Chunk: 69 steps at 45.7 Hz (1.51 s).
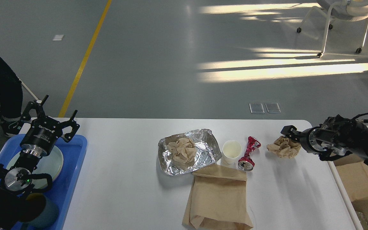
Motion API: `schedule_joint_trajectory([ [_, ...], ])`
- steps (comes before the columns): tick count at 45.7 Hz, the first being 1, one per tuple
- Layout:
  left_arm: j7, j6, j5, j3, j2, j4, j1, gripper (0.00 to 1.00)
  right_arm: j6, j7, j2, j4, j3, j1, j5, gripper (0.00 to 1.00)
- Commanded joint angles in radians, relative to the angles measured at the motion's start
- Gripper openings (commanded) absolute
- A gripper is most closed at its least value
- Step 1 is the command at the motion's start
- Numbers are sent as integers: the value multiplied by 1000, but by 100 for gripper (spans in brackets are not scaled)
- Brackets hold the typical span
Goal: Tidy desktop
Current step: 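Lower the right gripper onto the crumpled paper and grasp, then carry the crumpled paper into the white bin and release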
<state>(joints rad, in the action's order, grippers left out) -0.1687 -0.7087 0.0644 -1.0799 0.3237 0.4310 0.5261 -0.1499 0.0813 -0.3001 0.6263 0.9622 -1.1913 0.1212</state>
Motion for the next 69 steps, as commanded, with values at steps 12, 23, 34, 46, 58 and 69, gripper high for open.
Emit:
schedule_joint_trajectory([
  [12,0,0,0,0,0,0,0,96,144,0,41,-13,-42,68,0,96],
  [23,0,0,0,0,0,0,0,96,197,6,53,12,-39,85,2,23],
  [34,0,0,0,0,0,0,-1,96,193,6,21,68,-46,62,3,0],
  [46,0,0,0,0,0,0,0,96,156,5,-201,354,-30,-194,-11,0],
  [58,0,0,0,0,0,0,0,96,-271,3,-436,500,20,-617,-17,0],
  [69,0,0,0,0,0,0,0,96,-631,3,-518,500,24,-938,-17,0],
])
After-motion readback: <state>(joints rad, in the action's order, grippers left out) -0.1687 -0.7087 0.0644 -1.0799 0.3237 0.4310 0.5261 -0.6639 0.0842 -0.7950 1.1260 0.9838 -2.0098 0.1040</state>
